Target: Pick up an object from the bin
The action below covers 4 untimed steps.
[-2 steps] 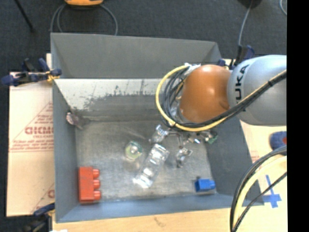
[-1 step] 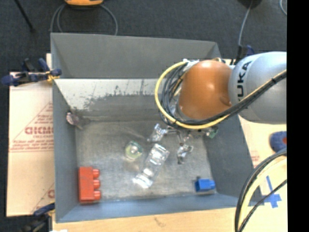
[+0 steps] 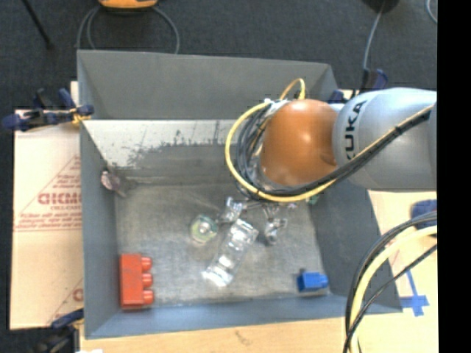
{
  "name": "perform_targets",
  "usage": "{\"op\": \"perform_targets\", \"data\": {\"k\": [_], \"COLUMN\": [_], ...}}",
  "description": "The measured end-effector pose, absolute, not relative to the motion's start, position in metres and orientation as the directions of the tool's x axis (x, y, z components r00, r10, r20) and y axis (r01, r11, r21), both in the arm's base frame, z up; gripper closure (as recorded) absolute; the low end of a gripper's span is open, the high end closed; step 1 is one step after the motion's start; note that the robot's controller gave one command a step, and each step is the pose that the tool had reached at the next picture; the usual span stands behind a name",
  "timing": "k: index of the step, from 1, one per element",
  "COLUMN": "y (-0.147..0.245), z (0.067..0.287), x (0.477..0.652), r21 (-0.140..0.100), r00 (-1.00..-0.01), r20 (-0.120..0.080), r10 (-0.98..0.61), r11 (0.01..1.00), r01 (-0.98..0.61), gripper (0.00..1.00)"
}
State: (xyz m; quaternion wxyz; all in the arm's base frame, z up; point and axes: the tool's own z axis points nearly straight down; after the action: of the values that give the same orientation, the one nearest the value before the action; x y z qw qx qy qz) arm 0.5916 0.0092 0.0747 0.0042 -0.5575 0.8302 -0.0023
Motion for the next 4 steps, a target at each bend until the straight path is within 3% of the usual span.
{"op": "perform_targets", "data": {"k": [1,2,4], "y": [0.017,0.018,0.017], "z": [0.075,0.078,0.186], "x": [0.585,0.586,0.588], "r21": [-0.016,-0.017,-0.006], "r00": [-0.284,-0.284,-0.293], "r20": [-0.005,-0.007,-0.002], "r10": [-0.959,-0.959,-0.956], "r11": [0.284,0.285,0.293], "r01": [-0.959,-0.959,-0.956], "gripper": [0.0,1.0,1.0]}}
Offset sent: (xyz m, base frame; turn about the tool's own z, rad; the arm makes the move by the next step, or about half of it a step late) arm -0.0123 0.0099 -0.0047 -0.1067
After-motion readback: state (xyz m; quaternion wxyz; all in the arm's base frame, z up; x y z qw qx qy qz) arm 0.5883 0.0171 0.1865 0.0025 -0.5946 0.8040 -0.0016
